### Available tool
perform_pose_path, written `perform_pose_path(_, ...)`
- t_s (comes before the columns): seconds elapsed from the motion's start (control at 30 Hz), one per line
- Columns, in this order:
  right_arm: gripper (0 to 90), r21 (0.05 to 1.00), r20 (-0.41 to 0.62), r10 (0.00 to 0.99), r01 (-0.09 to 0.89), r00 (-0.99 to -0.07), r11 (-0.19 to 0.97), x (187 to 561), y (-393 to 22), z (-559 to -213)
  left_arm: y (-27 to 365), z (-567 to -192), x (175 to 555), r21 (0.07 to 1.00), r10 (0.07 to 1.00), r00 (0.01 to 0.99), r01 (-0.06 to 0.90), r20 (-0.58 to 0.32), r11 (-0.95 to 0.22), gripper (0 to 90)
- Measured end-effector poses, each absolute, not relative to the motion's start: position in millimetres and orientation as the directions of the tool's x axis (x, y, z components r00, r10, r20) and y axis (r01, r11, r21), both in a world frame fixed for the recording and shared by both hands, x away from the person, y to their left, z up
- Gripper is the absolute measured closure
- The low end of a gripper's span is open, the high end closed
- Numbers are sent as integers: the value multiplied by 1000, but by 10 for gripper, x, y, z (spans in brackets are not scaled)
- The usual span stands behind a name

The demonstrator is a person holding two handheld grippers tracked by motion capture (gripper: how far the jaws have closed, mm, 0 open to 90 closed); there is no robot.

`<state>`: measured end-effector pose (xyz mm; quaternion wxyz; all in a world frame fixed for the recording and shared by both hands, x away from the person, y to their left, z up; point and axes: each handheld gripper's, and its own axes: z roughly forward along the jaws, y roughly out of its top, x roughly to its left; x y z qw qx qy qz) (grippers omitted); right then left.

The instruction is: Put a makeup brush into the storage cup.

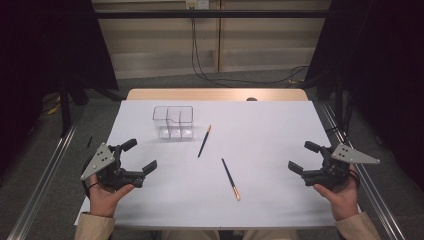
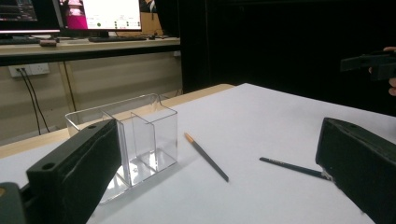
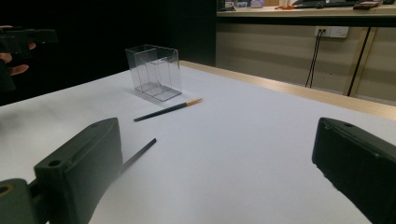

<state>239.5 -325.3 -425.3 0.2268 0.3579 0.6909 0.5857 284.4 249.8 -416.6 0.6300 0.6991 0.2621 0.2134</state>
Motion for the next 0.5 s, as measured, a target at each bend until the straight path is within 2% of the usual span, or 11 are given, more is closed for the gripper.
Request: perform_pose_path(0.5,11,975,99,760,215,-643,54,2385,-3254,-4243,2260,-4106,2992,994,624,780,91,-38,-53,0)
